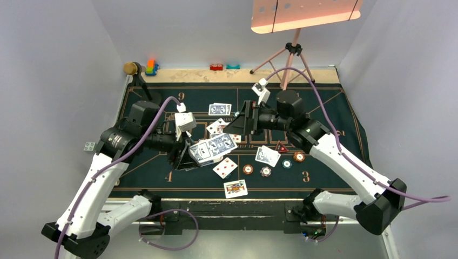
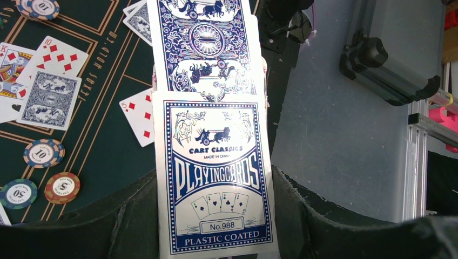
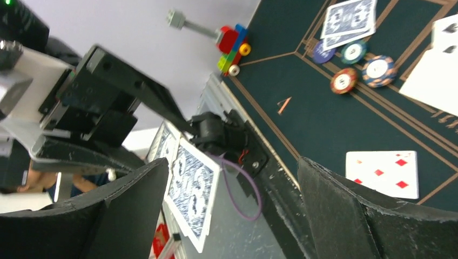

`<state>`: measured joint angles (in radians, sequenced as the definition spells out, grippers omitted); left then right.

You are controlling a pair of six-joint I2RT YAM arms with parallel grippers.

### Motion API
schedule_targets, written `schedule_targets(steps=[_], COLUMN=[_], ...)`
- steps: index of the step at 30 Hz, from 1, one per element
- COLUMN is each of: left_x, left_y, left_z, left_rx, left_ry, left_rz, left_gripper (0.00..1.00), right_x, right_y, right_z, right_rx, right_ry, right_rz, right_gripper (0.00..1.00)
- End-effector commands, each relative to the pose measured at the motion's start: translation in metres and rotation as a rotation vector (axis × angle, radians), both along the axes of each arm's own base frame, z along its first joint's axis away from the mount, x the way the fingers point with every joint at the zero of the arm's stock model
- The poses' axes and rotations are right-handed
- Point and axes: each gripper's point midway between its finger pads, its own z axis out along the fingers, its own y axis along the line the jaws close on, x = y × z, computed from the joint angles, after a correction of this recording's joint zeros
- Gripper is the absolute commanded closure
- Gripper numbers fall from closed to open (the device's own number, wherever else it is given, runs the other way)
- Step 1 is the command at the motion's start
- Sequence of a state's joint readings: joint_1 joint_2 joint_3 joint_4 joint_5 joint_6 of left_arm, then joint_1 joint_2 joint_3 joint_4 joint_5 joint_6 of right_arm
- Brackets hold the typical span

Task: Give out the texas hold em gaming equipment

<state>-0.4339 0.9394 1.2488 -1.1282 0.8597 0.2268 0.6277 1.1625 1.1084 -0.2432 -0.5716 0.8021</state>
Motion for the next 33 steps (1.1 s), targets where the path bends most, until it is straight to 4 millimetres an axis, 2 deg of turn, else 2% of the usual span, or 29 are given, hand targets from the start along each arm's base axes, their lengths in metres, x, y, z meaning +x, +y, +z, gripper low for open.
schedule_targets(steps=[1, 6, 10, 11, 15, 17, 24, 27, 33], left_x=[0.007, 0.007, 0.007, 0.007, 0.007, 0.007, 0.006, 0.006, 0.005], left_y=[-0.004, -0.005, -0.005, -0.005, -0.005, -0.005, -0.005, -0.005, -0.004], left_z=[0.015, 0.016, 0.017, 0.017, 0.018, 0.018, 0.02, 0.02, 0.021], left_rx=[-0.04, -0.042, -0.043, -0.043, -0.045, -0.046, -0.049, -0.049, -0.051], left_ry=[-0.052, -0.056, -0.059, -0.058, -0.06, -0.061, -0.065, -0.064, -0.067], left_rz=[-0.003, -0.004, -0.004, -0.004, -0.003, -0.005, -0.006, -0.007, -0.006], left_gripper=[1.0, 1.0, 1.0, 1.0, 1.0, 1.0, 1.0, 1.0, 1.0], right_x=[-0.024, -0.038, -0.039, -0.038, -0.036, -0.034, -0.035, -0.034, -0.032], right_y=[0.018, 0.029, 0.03, 0.03, 0.028, 0.026, 0.019, 0.016, 0.012], right_z=[0.017, 0.011, 0.004, 0.002, -0.007, -0.006, 0.004, 0.011, 0.017], right_rx=[0.059, 0.079, 0.06, 0.05, -0.005, -0.019, -0.03, -0.029, -0.042], right_ry=[-0.036, -0.008, 0.012, 0.017, 0.039, 0.032, 0.007, -0.008, -0.033], right_rz=[0.097, 0.142, 0.135, 0.128, 0.119, 0.104, 0.081, 0.06, 0.04], right_gripper=[0.06, 0.05, 0.04, 0.07, 0.38, 0.46, 0.56, 0.65, 0.68])
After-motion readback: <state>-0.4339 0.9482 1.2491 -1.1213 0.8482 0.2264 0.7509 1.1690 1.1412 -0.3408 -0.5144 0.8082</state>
